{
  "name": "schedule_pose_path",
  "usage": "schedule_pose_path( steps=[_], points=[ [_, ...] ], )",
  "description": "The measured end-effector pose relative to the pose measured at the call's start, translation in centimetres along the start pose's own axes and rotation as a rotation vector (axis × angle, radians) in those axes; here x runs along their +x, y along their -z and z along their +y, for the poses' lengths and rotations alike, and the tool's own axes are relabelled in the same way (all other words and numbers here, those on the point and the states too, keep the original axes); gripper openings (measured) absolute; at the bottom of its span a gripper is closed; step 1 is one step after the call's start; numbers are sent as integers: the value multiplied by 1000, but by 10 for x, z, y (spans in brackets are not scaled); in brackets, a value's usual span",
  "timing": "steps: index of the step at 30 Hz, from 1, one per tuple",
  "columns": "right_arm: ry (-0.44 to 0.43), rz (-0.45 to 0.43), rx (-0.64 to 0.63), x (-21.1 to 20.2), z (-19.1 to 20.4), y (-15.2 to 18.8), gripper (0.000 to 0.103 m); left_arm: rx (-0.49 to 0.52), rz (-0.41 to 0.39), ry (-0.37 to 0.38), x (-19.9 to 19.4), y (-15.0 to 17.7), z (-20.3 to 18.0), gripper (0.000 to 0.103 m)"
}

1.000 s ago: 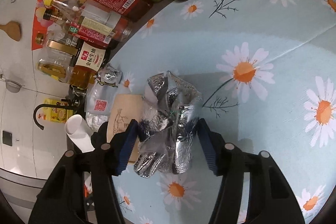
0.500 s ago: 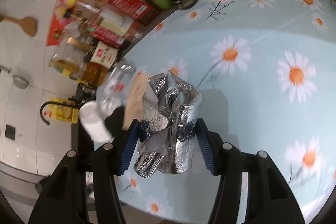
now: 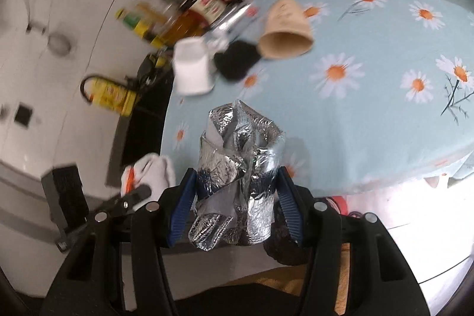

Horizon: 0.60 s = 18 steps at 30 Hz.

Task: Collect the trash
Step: 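Carry the knit glove and foil wrapper down over the trash bin with both grippers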

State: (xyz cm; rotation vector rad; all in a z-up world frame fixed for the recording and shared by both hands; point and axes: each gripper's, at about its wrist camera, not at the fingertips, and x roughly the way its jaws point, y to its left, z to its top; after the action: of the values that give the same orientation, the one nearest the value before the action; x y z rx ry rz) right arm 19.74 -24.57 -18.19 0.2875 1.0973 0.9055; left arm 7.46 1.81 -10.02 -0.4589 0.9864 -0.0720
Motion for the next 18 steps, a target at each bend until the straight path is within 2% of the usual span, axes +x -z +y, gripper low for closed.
schedule_pose_path(
  steps=[3, 8, 18],
  points=[
    [3, 17, -32, 5, 14, 19, 55, 13, 27, 20, -2, 12, 3, 26],
    [34, 49, -55, 14, 28, 45, 55, 59, 61, 9, -4, 32, 5, 26],
    [50, 149, -20, 52, 24, 91, 56, 101, 150, -31, 6, 72, 16, 26]
  ],
)
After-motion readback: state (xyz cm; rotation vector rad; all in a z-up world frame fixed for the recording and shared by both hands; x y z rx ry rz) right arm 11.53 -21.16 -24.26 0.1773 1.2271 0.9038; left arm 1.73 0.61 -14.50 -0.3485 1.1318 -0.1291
